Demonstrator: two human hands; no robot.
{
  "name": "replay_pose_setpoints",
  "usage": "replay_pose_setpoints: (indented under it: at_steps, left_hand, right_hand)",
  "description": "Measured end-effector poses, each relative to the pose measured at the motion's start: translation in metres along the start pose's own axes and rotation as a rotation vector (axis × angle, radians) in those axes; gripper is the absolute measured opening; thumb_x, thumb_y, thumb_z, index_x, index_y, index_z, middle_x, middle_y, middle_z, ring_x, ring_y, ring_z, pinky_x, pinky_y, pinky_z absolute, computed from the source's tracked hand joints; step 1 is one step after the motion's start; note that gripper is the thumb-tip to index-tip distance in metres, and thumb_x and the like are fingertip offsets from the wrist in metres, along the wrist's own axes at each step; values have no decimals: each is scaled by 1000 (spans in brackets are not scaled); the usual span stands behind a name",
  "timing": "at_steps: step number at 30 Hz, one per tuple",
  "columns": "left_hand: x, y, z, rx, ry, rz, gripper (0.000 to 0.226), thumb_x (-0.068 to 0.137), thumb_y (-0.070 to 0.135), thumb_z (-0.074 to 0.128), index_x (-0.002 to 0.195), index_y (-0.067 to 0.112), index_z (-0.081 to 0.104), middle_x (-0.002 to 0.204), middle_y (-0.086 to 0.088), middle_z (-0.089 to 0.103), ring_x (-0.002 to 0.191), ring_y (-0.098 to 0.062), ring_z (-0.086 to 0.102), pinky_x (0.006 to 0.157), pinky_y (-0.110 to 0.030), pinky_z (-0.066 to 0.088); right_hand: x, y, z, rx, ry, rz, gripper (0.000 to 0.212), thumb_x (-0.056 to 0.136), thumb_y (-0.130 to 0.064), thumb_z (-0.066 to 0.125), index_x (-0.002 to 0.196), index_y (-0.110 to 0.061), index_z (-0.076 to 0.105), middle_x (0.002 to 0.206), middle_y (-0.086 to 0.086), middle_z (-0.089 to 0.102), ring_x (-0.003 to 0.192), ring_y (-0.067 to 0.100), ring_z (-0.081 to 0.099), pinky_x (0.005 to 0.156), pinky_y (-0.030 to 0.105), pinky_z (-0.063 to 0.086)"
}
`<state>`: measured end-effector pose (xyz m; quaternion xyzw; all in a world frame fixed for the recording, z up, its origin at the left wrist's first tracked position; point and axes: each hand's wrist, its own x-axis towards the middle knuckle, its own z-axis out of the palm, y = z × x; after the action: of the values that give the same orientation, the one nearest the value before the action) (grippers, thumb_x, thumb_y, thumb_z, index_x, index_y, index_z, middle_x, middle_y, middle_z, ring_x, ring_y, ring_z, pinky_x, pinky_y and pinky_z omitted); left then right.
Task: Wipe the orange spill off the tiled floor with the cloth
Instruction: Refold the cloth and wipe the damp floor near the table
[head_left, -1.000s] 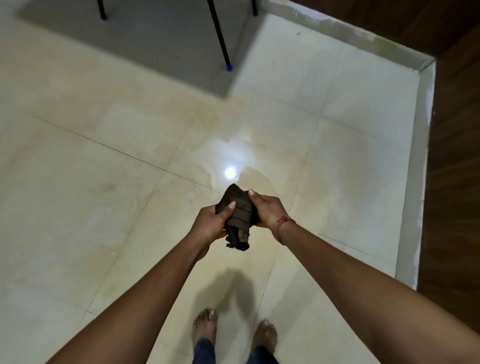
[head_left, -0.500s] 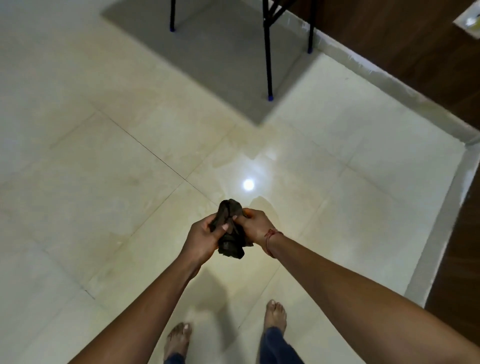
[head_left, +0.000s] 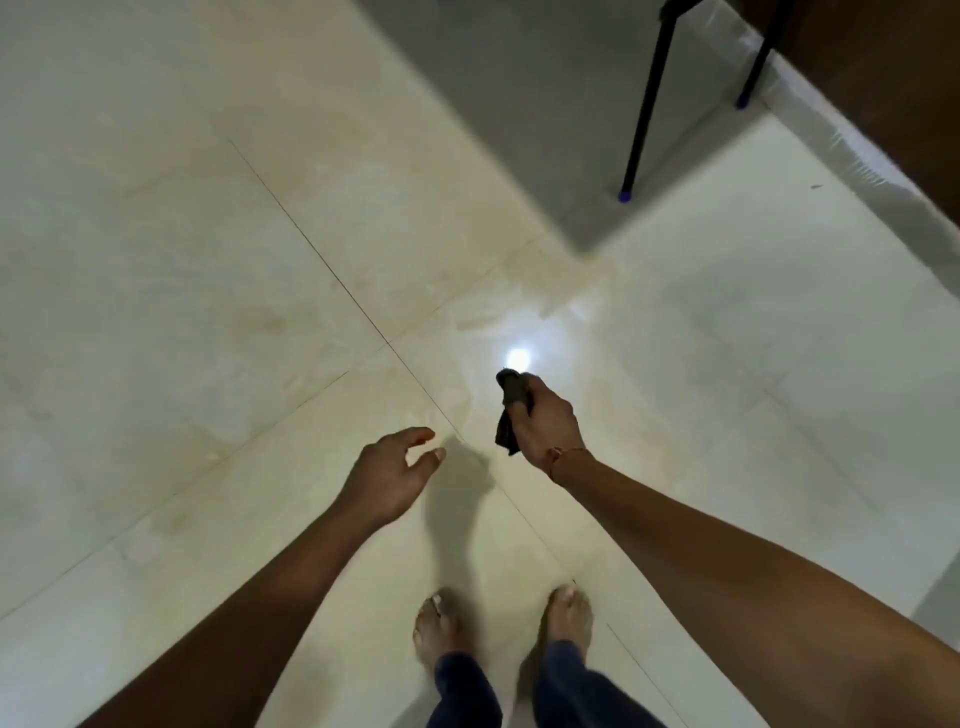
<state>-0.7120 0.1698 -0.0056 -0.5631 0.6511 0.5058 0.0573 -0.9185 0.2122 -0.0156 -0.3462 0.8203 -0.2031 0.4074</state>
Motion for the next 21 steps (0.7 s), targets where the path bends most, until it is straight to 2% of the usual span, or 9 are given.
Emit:
replay_pose_setpoints:
  at_steps: [2, 3, 5, 6, 9, 13, 15, 18, 21]
  left_hand:
    - [61, -33, 26, 126, 5, 22, 44, 94, 42, 57, 134, 23, 56, 134, -3, 61, 117, -23, 57, 98, -27, 40]
    - [81, -44, 30, 208, 9, 35, 48, 94, 45, 55, 137, 23, 54, 139, -5, 57, 124, -24, 53, 103, -31, 39]
    - [145, -81, 58, 337, 38, 81, 58, 93, 52, 50, 142, 21, 48, 153, -4, 41, 141, -22, 38, 112, -39, 31]
    - [169, -95, 68, 390, 47, 93, 61, 93, 53, 48, 144, 20, 45, 156, -4, 35, 144, -23, 32, 114, -42, 28]
    - [233, -150, 102, 513, 137, 147, 75, 87, 58, 35, 147, 15, 41, 158, -10, 31, 146, -31, 28, 113, -50, 24]
    - [275, -185, 115, 616, 282, 284, 77, 90, 60, 24, 148, 11, 38, 157, -12, 33, 144, -35, 29, 110, -54, 24]
    - [294, -193, 120, 633, 276, 284, 74, 92, 60, 26, 149, 14, 34, 158, -10, 30, 145, -35, 28, 110, -54, 25]
    - [299, -200, 148, 616, 242, 246, 78, 90, 66, 30, 152, 18, 29, 162, -7, 21, 148, -33, 20, 113, -54, 21]
    - [304, -198, 157, 592, 289, 261, 74, 89, 63, 38, 148, 19, 37, 159, -9, 28, 146, -34, 22, 112, -54, 20]
  right_hand:
    - [56, 47, 35, -316, 17, -189, 38, 85, -19, 42, 118, -31, 56, 113, -4, 61, 110, 20, 54, 91, 40, 46]
    - [73, 64, 46, -485, -15, -227, 40, 85, -19, 44, 122, -28, 54, 123, -3, 56, 121, 20, 46, 99, 43, 39]
    - [119, 119, 74, -750, -153, -228, 46, 87, -27, 52, 132, -22, 48, 141, 2, 45, 135, 22, 32, 110, 44, 25]
    - [132, 143, 84, -793, -212, -211, 52, 86, -33, 55, 136, -20, 45, 146, 4, 39, 138, 23, 28, 112, 44, 20]
    - [169, 212, 117, -771, -127, -385, 67, 88, -43, 52, 146, -14, 35, 156, 12, 29, 146, 27, 19, 117, 44, 11]
    - [217, 235, 146, -842, -38, -548, 70, 95, -50, 29, 150, -8, 29, 159, 13, 24, 148, 26, 19, 118, 46, 16]
    - [226, 246, 159, -867, -63, -594, 71, 95, -51, 29, 151, -8, 27, 160, 10, 22, 148, 23, 19, 118, 45, 15]
    - [198, 281, 166, -882, -117, -574, 72, 96, -55, 34, 154, -13, 20, 162, 5, 16, 149, 20, 16, 119, 41, 6]
    - [237, 270, 149, -804, 67, -469, 75, 95, -58, 34, 154, -15, 19, 162, 3, 17, 149, 19, 16, 118, 40, 10]
